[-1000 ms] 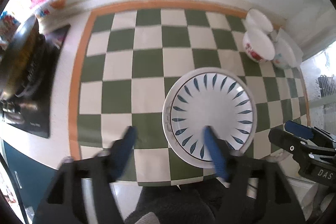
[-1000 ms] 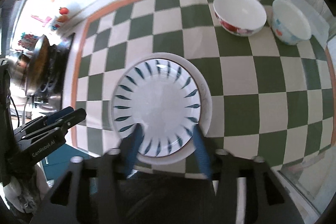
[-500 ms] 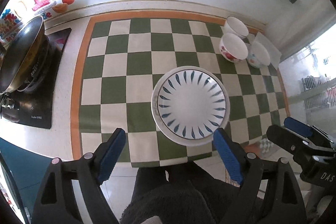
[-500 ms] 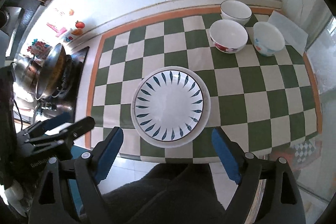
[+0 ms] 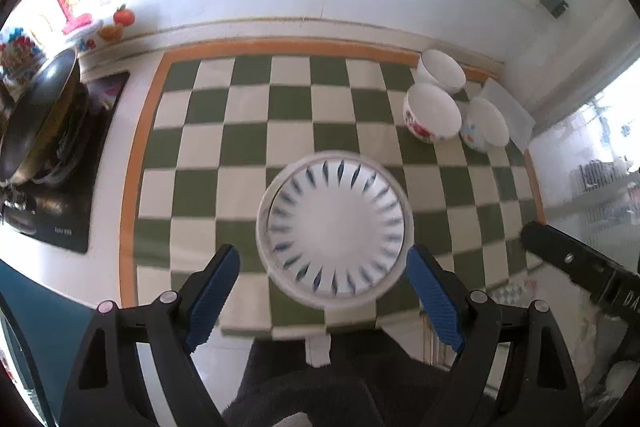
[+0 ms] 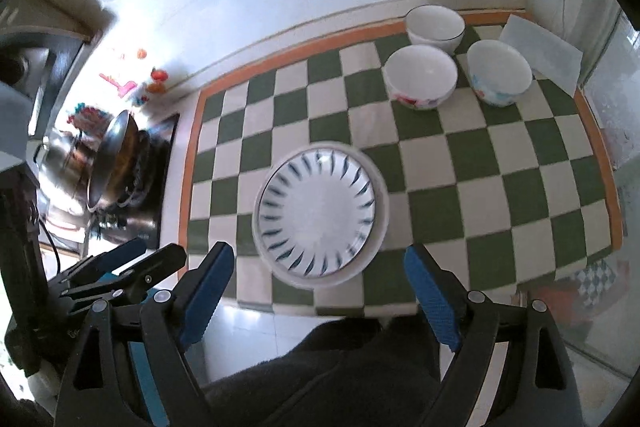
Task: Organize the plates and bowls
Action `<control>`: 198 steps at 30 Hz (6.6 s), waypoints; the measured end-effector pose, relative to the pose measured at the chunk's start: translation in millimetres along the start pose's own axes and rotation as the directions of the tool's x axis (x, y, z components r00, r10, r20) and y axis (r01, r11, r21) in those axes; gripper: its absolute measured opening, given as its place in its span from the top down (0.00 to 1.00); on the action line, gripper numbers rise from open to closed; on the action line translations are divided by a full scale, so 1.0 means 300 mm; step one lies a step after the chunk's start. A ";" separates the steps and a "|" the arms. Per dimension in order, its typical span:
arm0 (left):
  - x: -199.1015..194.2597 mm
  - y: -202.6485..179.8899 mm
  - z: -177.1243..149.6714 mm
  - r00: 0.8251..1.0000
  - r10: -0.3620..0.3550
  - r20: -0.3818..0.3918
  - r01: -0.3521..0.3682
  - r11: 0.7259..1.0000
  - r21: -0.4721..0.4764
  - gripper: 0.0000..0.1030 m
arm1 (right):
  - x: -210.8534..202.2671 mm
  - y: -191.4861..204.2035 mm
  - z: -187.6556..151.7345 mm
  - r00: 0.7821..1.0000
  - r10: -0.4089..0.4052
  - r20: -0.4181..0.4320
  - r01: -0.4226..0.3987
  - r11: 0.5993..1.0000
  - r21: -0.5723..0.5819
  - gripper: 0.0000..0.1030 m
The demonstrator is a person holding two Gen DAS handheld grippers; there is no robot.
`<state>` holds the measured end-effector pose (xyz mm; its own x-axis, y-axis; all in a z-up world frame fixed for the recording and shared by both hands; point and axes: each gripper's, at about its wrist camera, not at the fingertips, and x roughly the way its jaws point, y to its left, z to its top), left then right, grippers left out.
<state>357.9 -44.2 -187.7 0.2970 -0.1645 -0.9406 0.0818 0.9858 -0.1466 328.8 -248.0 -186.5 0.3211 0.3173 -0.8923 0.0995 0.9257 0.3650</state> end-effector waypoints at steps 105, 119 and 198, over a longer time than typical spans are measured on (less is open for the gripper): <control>0.698 -0.622 0.515 0.946 -0.140 -0.294 0.166 0.984 0.065 0.60 | 0.280 -0.912 0.535 0.995 -0.024 -0.093 0.049 0.960 0.276 0.46; 1.045 -0.847 0.605 0.899 -0.084 -0.429 0.162 0.976 0.147 0.68 | 0.612 -1.053 0.743 0.978 -0.023 -0.208 0.083 0.955 0.284 0.46; 0.560 -0.572 0.439 0.960 -0.103 -0.259 0.143 0.980 0.139 0.77 | 0.332 -0.711 0.439 0.972 0.044 -0.230 -0.002 0.983 0.182 0.83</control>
<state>518.9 -245.6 -280.3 0.0301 -0.2512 -0.9675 0.2548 0.9379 -0.2356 463.7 -441.1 -318.3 0.1003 0.3970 -0.9123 0.2683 0.8722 0.4090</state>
